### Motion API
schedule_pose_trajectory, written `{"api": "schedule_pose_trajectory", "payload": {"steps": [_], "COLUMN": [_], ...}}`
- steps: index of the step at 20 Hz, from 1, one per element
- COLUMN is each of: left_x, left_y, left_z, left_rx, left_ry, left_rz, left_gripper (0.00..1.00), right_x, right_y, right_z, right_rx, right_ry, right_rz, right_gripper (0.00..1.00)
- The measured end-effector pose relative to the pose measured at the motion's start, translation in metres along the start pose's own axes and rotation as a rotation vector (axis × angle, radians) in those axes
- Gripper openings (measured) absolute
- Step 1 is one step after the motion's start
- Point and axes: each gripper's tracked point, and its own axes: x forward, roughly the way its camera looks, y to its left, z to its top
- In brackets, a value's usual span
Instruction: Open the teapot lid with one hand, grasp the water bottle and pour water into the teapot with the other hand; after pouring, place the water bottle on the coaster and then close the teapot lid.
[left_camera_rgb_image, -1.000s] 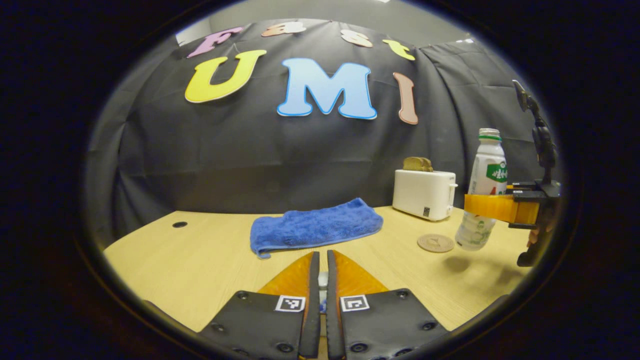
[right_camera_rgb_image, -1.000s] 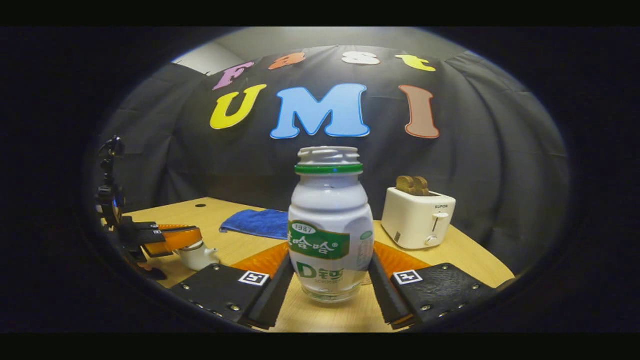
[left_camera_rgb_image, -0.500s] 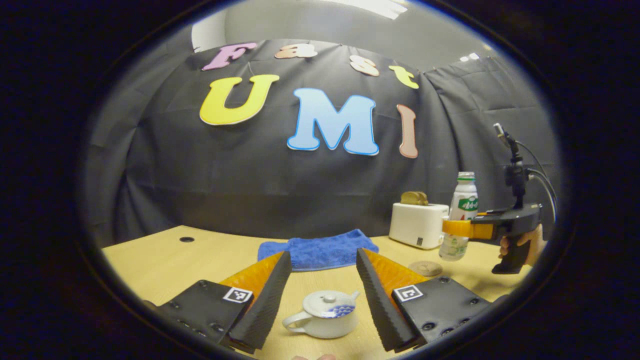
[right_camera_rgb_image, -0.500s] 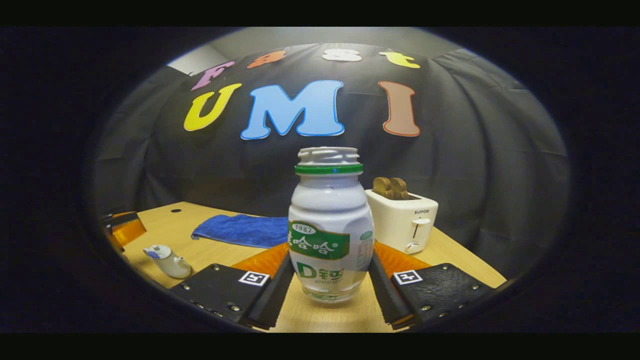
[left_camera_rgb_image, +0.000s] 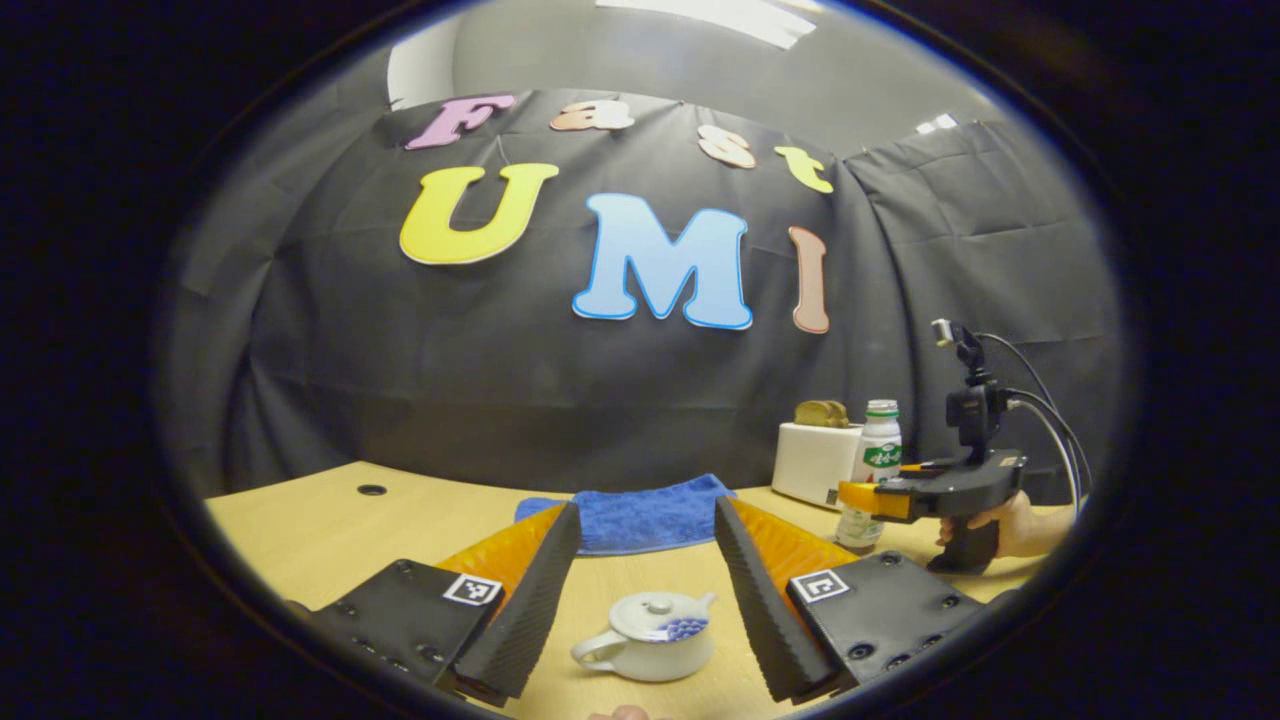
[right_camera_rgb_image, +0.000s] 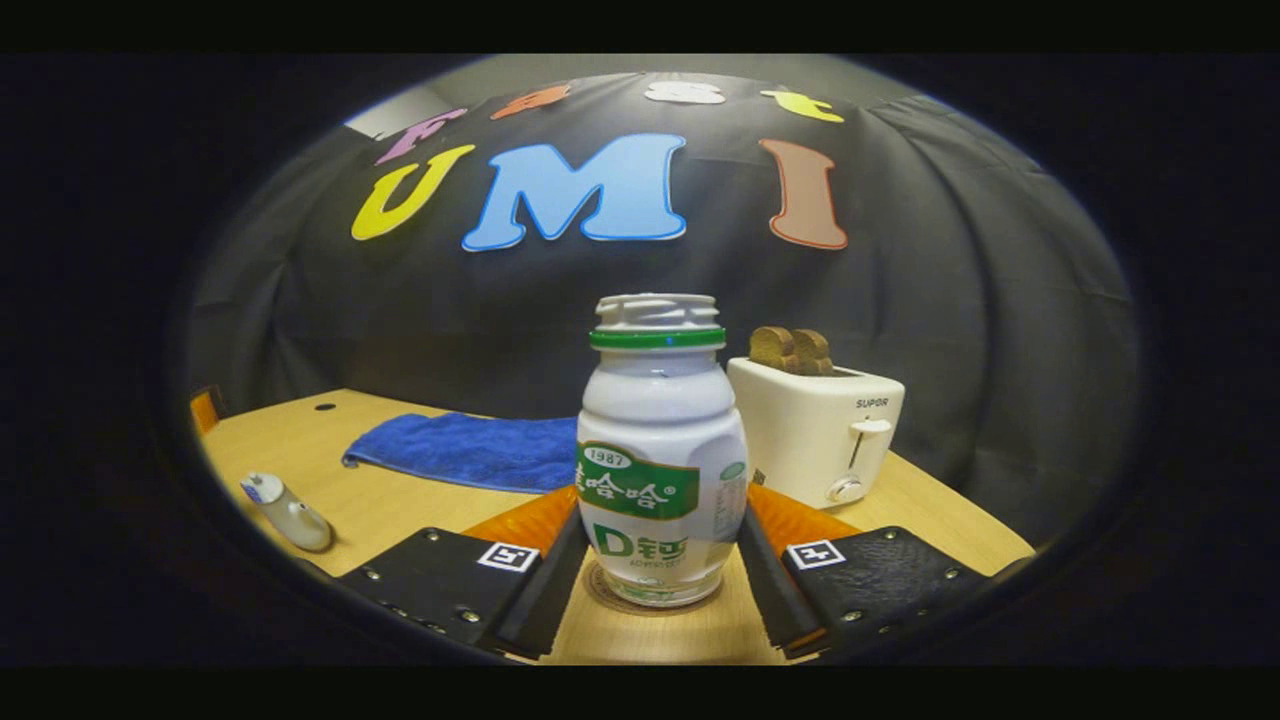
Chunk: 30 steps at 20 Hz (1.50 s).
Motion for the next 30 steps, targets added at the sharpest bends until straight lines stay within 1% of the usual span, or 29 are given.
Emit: {"api": "schedule_pose_trajectory", "payload": {"steps": [1,3,4,6,7,10,11,12,13,14,15,16,17,19,21,23,24,25,28,30], "left_x": [0.002,0.003,0.003,0.004,0.004,0.004,0.003,0.003,0.003,0.003,0.003,0.003,0.001,-0.003,-0.012,-0.028,-0.037,-0.046,-0.070,-0.085], "left_y": [0.001,0.001,0.000,0.000,0.000,-0.001,0.000,-0.001,0.000,0.002,0.002,0.003,0.005,0.009,0.008,0.000,-0.006,-0.012,-0.039,-0.044], "left_z": [-0.003,-0.007,-0.009,-0.008,-0.008,-0.007,-0.007,-0.007,-0.007,-0.007,-0.007,-0.005,-0.003,0.000,-0.003,0.000,-0.001,-0.004,-0.017,-0.023], "left_rx": [0.005,0.005,0.008,0.015,0.016,0.016,0.016,0.016,0.017,0.020,0.024,0.030,0.039,0.053,0.056,0.071,0.076,0.075,0.052,0.052], "left_ry": [0.004,0.015,0.020,0.020,0.018,0.017,0.016,0.015,0.015,0.014,0.012,0.008,0.004,-0.009,0.010,0.009,0.014,0.029,0.068,0.077], "left_rz": [0.002,0.000,0.001,0.002,0.001,-0.003,-0.002,-0.001,0.001,0.006,0.010,0.015,0.024,0.055,0.082,0.101,0.111,0.122,0.107,0.113], "left_gripper": [0.89,0.89,0.94,0.94,0.89,0.89,0.89,0.94,0.89,0.89,0.89,0.94,0.90,0.97,0.99,0.98,0.99,0.98,0.99,0.89], "right_x": [0.004,0.009,0.009,0.011,0.011,0.011,0.013,0.011,0.012,0.009,0.005,0.000,-0.010,-0.047,-0.094,-0.135,-0.151,-0.164,-0.186,-0.196], "right_y": [0.001,0.003,0.001,0.002,0.002,-0.001,-0.003,-0.004,-0.002,0.000,0.002,0.001,0.000,-0.007,-0.013,0.001,0.011,0.024,0.067,0.081], "right_z": [-0.002,-0.006,-0.006,-0.007,-0.006,-0.008,-0.012,-0.015,-0.018,-0.019,-0.016,-0.017,-0.018,-0.014,0.001,0.016,0.015,0.010,-0.011,-0.023], "right_rx": [-0.003,0.000,0.002,0.006,0.012,0.046,0.045,0.038,0.034,0.035,0.039,0.044,0.050,0.046,0.037,0.024,0.024,0.032,0.082,0.070], "right_ry": [0.004,0.010,0.007,0.007,0.001,0.002,0.017,0.031,0.039,0.042,0.046,0.050,0.056,0.043,-0.020,-0.101,-0.116,-0.112,-0.076,-0.072], "right_rz": [0.003,0.002,-0.002,-0.002,-0.003,-0.010,-0.023,-0.023,-0.020,-0.013,-0.013,-0.021,-0.034,-0.084,-0.144,-0.141,-0.134,-0.114,-0.045,-0.052], "right_gripper": [0.75,0.76,0.76,0.75,0.76,0.76,0.76,0.78,0.87,0.95,0.99,0.99,0.99,0.99,0.99,0.99,0.99,0.98,0.99,0.99]}}
